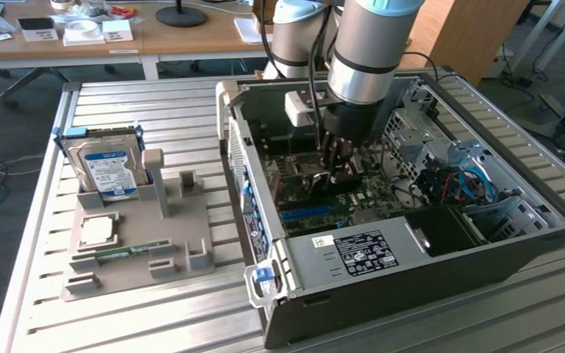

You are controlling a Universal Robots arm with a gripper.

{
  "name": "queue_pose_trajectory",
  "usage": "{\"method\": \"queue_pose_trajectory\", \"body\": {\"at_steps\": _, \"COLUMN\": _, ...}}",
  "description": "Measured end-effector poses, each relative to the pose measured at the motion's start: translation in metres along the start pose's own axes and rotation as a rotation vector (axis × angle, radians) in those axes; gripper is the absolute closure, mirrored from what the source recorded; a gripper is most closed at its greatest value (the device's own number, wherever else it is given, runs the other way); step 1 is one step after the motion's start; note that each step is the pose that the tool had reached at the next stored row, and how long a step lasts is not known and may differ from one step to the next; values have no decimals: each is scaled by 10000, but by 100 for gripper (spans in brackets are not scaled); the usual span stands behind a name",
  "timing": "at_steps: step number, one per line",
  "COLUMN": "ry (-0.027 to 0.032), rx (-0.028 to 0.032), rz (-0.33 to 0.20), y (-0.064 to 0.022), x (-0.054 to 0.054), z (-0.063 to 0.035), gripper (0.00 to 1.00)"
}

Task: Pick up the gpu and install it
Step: 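Insert the gpu into the slot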

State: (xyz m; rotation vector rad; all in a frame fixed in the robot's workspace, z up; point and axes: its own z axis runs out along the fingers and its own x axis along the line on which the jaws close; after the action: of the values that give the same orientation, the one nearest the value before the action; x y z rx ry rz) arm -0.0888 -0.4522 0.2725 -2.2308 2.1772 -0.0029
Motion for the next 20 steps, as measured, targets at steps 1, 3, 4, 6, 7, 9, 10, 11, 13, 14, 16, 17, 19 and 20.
{"method": "queue_pose_trajectory", "body": {"at_steps": 1, "ry": -2, "rx": 1, "rz": 2, "y": 8, "x": -1, "z": 1, "gripper": 73}}
{"method": "queue_pose_trajectory", "body": {"at_steps": 3, "ry": -1, "rx": 1, "rz": 0, "y": 23, "x": -1, "z": 0, "gripper": 73}}
{"method": "queue_pose_trajectory", "body": {"at_steps": 4, "ry": -1, "rx": 1, "rz": 0, "y": 24, "x": -1, "z": 0, "gripper": 73}}
{"method": "queue_pose_trajectory", "body": {"at_steps": 6, "ry": 1, "rx": 0, "rz": -1, "y": 25, "x": 0, "z": -1, "gripper": 73}}
{"method": "queue_pose_trajectory", "body": {"at_steps": 7, "ry": 0, "rx": 0, "rz": -1, "y": 25, "x": 0, "z": -1, "gripper": 73}}
{"method": "queue_pose_trajectory", "body": {"at_steps": 9, "ry": 1, "rx": 0, "rz": -1, "y": 28, "x": 6, "z": -1, "gripper": 73}}
{"method": "queue_pose_trajectory", "body": {"at_steps": 10, "ry": 0, "rx": 0, "rz": -1, "y": 28, "x": 6, "z": -1, "gripper": 73}}
{"method": "queue_pose_trajectory", "body": {"at_steps": 11, "ry": 0, "rx": 0, "rz": -1, "y": 28, "x": 6, "z": -1, "gripper": 73}}
{"method": "queue_pose_trajectory", "body": {"at_steps": 13, "ry": -1, "rx": 1, "rz": -4, "y": 29, "x": 6, "z": 4, "gripper": 73}}
{"method": "queue_pose_trajectory", "body": {"at_steps": 14, "ry": 0, "rx": 0, "rz": -6, "y": 31, "x": 7, "z": 7, "gripper": 73}}
{"method": "queue_pose_trajectory", "body": {"at_steps": 16, "ry": 1, "rx": 0, "rz": -6, "y": 31, "x": 7, "z": 7, "gripper": 73}}
{"method": "queue_pose_trajectory", "body": {"at_steps": 17, "ry": 1, "rx": 0, "rz": -5, "y": 32, "x": 6, "z": 7, "gripper": 73}}
{"method": "queue_pose_trajectory", "body": {"at_steps": 19, "ry": 0, "rx": 0, "rz": -2, "y": 37, "x": 6, "z": 8, "gripper": 73}}
{"method": "queue_pose_trajectory", "body": {"at_steps": 20, "ry": -1, "rx": 1, "rz": -2, "y": 43, "x": 5, "z": 8, "gripper": 73}}
